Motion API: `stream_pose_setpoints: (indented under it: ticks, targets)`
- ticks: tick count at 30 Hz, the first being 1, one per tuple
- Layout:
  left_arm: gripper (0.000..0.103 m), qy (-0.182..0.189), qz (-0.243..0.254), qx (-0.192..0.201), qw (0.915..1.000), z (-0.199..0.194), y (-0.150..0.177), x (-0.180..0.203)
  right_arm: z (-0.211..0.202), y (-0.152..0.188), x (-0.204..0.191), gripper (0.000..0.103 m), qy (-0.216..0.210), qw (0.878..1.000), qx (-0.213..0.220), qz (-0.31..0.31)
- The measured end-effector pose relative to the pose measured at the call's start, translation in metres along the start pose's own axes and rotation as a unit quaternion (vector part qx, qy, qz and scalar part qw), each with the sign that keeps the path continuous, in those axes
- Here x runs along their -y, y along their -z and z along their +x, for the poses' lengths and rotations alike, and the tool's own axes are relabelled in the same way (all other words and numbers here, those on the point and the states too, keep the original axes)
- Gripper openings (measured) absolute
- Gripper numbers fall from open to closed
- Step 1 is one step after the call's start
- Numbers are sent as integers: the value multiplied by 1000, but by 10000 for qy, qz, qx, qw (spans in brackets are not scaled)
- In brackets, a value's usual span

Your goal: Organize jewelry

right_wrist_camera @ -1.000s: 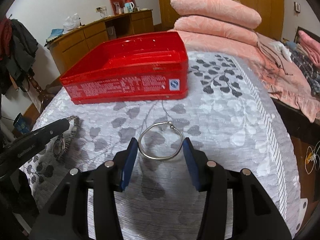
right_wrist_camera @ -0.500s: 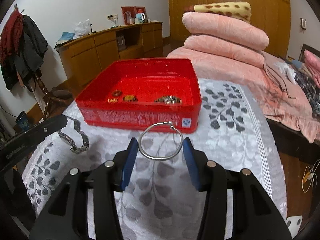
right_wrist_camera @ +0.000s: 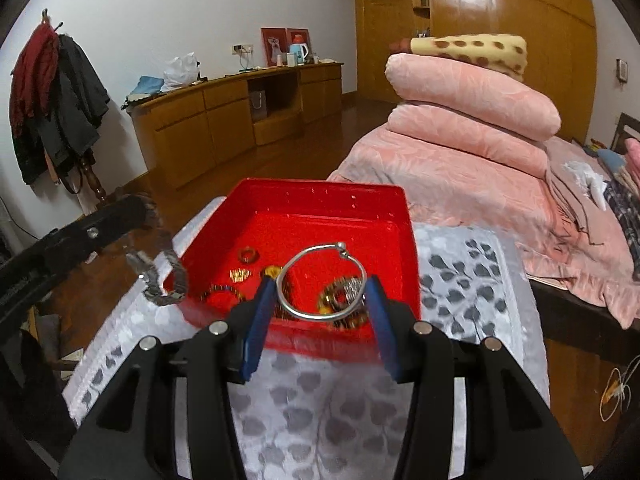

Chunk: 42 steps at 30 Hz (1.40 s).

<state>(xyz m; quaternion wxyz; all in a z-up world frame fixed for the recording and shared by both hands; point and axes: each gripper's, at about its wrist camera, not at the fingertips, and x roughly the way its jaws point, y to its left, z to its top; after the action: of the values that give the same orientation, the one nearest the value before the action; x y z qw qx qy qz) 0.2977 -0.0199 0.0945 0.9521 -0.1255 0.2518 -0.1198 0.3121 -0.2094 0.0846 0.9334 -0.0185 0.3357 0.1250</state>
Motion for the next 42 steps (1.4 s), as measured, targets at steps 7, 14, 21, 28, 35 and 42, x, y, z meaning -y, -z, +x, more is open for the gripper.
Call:
stream_pose_setpoints:
  ticks: [7,14,21,28,35,42]
  targets:
    - [15,-164,-53,-344,9993,59,-5,-15,51,-20,10,45,-36,9994,-314,105]
    - [15,-394,-67,-874,9954,99,10,-30,95,-16,27,58,34,9975,-636,302]
    - [26,-626,178,-755,9950,97,12,-28,95,-13,30,59,100,9979,-565,287]
    - [45,-683,283,-616,9954,76,10,-26,73,-12,30,73,211,9986,-419,235]
    - [69,-676,287,-409,9965,39,17,-28,38,1,33,89,264,9988,-233,352]
    - [86,-671,438,-141,9967,1,33,-26,4,22,29,94,252,9987,-22,432]
